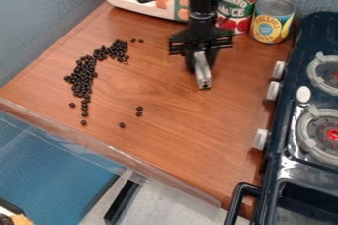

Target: Sweep into pile

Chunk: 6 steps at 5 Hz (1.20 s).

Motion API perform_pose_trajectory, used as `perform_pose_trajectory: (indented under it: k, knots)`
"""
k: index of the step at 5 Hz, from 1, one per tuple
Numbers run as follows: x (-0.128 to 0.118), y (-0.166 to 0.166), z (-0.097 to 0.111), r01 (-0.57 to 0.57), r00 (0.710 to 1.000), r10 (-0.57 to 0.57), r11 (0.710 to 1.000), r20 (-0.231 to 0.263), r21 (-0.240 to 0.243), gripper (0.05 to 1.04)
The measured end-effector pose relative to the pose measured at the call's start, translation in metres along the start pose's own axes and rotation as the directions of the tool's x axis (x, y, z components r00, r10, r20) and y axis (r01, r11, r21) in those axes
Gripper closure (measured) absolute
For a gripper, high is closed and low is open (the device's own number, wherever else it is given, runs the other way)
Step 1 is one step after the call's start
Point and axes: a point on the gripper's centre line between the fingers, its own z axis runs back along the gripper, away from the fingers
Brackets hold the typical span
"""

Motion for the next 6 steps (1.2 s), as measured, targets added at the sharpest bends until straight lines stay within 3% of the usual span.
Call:
perform_pose_trajectory:
  k: [2,6]
  knots:
    - [0.013,0.051,0.000,-0.088,0.996,0.087,0.996,-0.016,-0.005,0.699]
    - [-0.005,0.117,0.007,-0.126,0.992,0.125,0.992,-0.034,-0.024,0.699]
